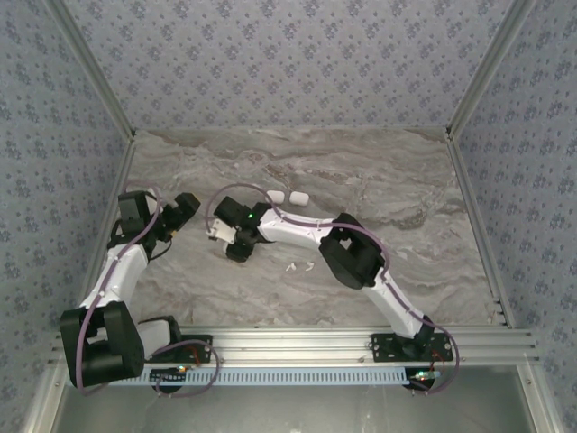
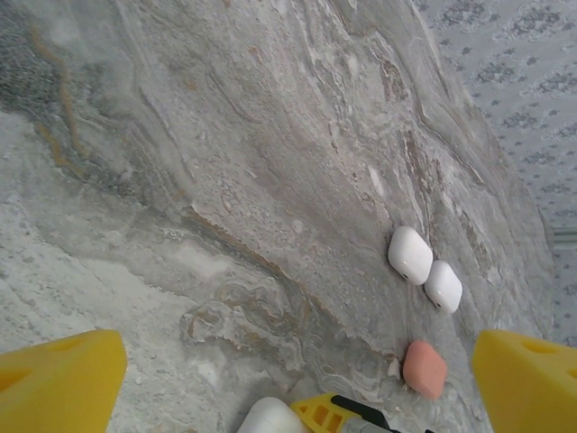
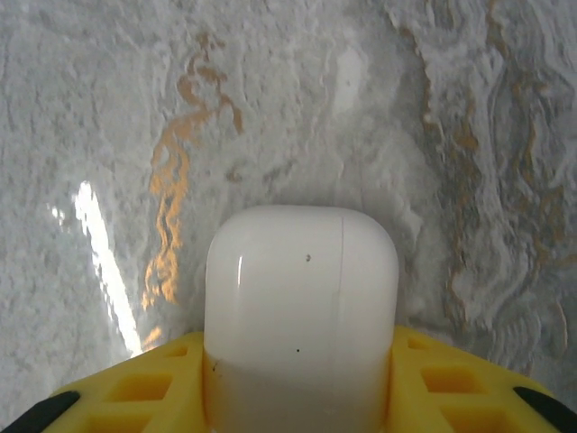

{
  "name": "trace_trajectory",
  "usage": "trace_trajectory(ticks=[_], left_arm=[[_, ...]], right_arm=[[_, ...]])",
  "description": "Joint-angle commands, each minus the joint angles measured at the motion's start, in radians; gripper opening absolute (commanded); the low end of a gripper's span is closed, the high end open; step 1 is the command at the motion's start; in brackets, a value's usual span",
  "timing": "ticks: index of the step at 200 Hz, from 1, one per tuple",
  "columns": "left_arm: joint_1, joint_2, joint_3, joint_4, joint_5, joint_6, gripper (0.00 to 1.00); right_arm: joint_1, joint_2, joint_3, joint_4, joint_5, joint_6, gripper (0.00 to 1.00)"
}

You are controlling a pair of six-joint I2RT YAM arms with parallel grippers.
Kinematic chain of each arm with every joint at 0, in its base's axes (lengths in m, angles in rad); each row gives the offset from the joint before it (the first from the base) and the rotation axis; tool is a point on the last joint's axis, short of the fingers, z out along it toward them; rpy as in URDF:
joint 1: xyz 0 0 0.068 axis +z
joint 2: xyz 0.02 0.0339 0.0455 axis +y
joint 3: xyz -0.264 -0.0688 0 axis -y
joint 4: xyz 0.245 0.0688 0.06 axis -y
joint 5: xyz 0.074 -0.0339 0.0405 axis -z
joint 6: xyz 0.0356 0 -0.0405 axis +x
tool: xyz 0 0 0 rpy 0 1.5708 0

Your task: Insert wireless bluetooth earbuds into charging case

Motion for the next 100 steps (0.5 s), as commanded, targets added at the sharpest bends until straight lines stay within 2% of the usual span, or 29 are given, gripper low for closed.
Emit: trace_trajectory(ticks=[1,30,53,71,100], left_arm=[[0.007,-0.027,0.021,0.011,0.086,0.022,0.96],[0.005,-0.032,0.034,0.043,0.203,0.007,0.93],[-0.013,-0.040,0.032,0.134,0.328,-0.064,0.92],[-0.068,-0.052,0.040,0.202,0.397,-0.122,0.92],[-0.184,-0.064,0.097,0.210,0.456,-0.124,0.92]], right_arm=[[-0.019,-0.127,-0.077,0.039,0.024,0.006,0.36],[-0.044,-0.315,-0.224,0.117,0.025,-0.002,0.36],[-0.068,-0.475,-0.344,0.181,0.045,-0.028,0.36],[-0.093,-0.596,-0.422,0.221,0.054,-0.063,0.35],[-0.121,-0.759,-0.519,0.284,0.062,-0.145,0.35]])
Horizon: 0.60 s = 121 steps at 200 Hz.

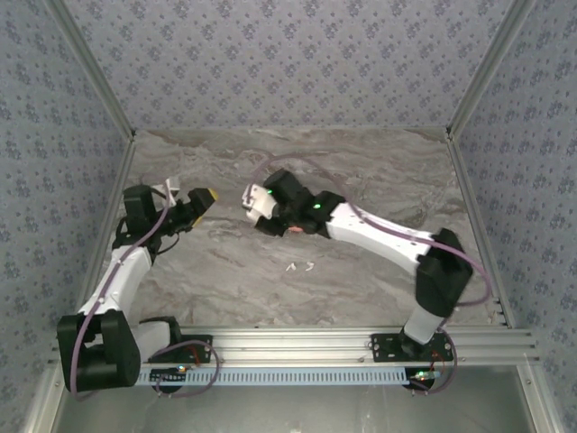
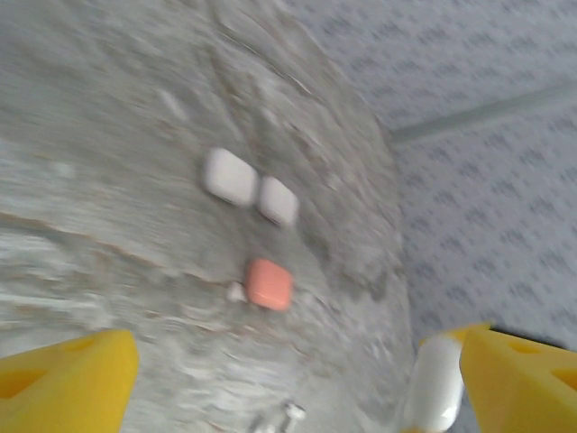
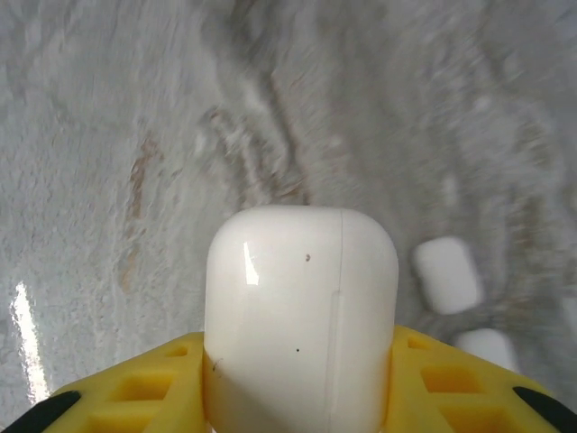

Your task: Insert wireless bluetooth earbuds into charging case

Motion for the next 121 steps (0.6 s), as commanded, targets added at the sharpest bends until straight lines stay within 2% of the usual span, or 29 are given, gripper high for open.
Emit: trace_trajectory(ticks=[1,27,67,94,121], left_arm=[[-0.078,-0.027,0.083,0.077,0.127,-0.030,0.92],[-0.183,-0.028,0.135,0.080,0.150,0.002,0.92],[-0.296,0.001,0.182,0.107,0.149,0.026,0.91],[-0.357,0.036,0.211,0.101,0.128,0.052,0.90],[-0.392,0.072,0.222,0.127,0.129,0.046,0.84]], right_arm=[[-0.014,-0.111,-0.071,0.079,0.021,-0.091,0.35],[-0.031,-0.196,-0.117,0.114,0.041,-0.154,0.35],[-0.039,-0.250,-0.120,0.115,0.030,-0.199,0.35],[-0.039,-0.253,-0.109,0.111,0.022,-0.209,0.35],[-0.039,-0.253,-0.106,0.111,0.019,-0.213,0.35]])
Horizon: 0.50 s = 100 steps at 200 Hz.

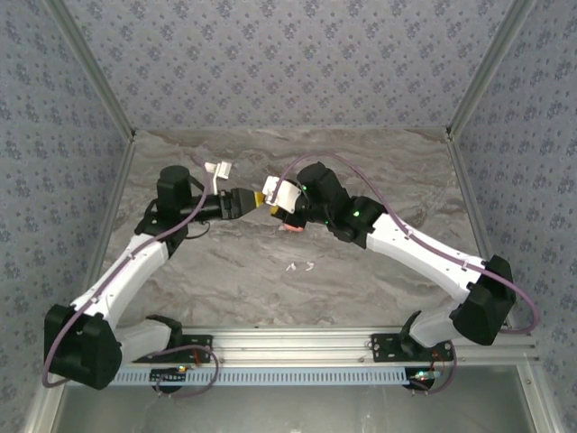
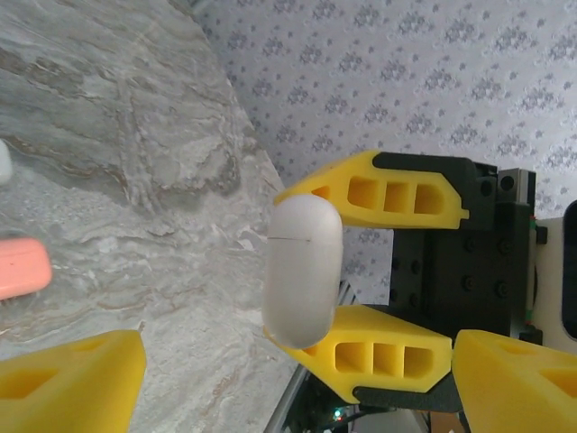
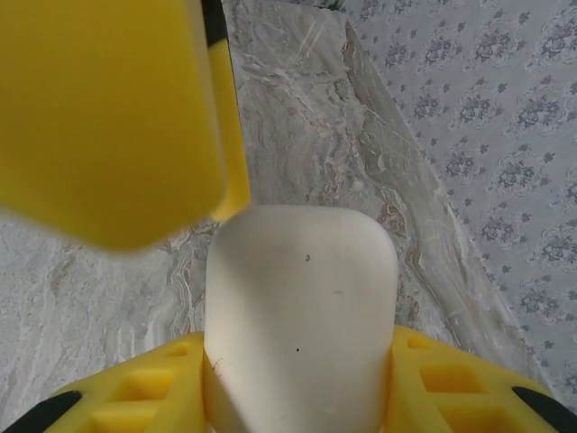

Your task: Insert wireless bluetooth earbuds into charging case

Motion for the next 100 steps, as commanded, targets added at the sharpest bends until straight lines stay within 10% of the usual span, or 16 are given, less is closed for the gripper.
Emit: trace_trajectory(ticks=[1,100], left_arm=[[-0.024,0.028,0.042,0.045,0.007,0.023,0.84],[-0.091,0.078,0.074,0.073,0.009,0.048,0.39]], right_arm=[[-0.001,-0.022,0.010,0.018,-0.005,-0.026,0.35],[-0.001,-0.019,0.015,0.001,-0.045,-0.018,0.36]])
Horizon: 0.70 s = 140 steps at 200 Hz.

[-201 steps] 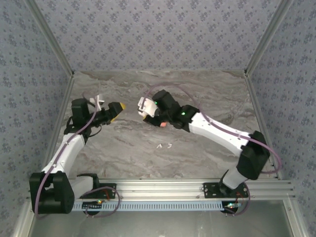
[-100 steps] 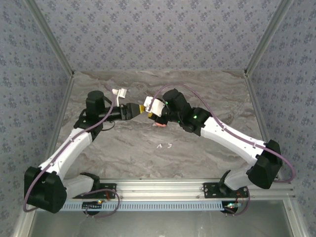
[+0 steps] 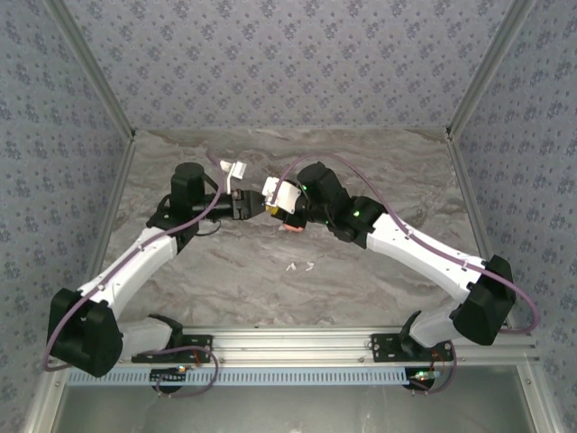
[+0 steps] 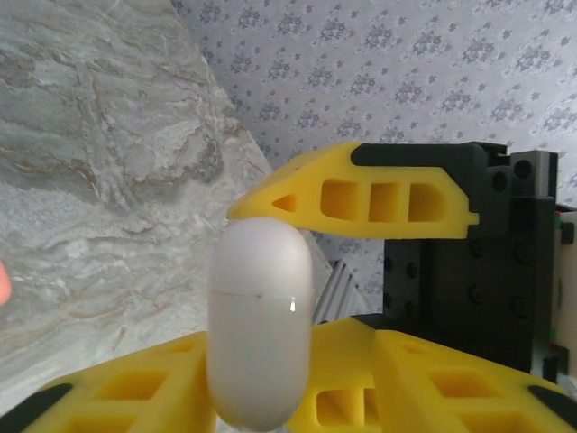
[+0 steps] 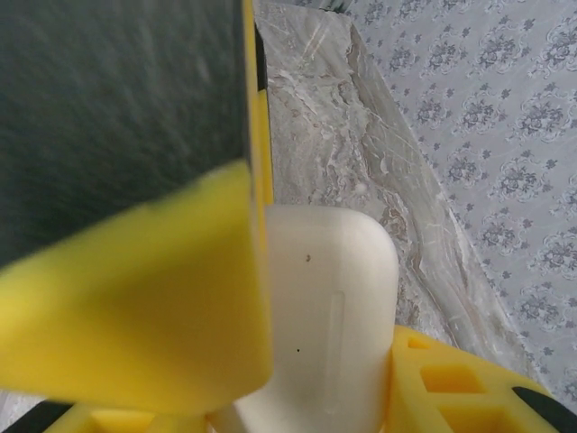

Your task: Insert wireless bluetooth earbuds into charging case

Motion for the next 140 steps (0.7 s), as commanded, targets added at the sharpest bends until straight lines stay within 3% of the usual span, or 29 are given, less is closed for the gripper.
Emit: trace_trajectory(ticks=[1,33,71,89,128,140], left_arm=[[-0.013,0.011,0.036,0.042,0.016,0.017,0.38],[-0.014,0.009,0.037,0.044,0.013,0.021,0.23],[-0.015,-0.002,0.033,0.045,-0.015,0.039,0.20],[-0.015,-0.010,0.022,0.057,-0.059,0.046,0.15],[-0.020,-0.047,-0.059,0.199,-0.213,0.064,0.02],[-0.032,-0.073,-0.100,0.255,-0.304,0.082,0.00]], right_arm=[[-0.001,-0.018,0.015,0.001,-0.034,-0.004,0.36],[-0.003,-0.016,0.019,-0.010,-0.043,-0.002,0.37],[-0.021,-0.029,0.041,-0.056,-0.079,0.040,0.61],[-0.045,-0.059,0.031,-0.062,-0.113,0.083,0.71],[-0.185,-0.175,-0.051,-0.004,-0.314,0.276,0.98],[-0.239,-0.208,-0.098,0.044,-0.396,0.360,1.00]])
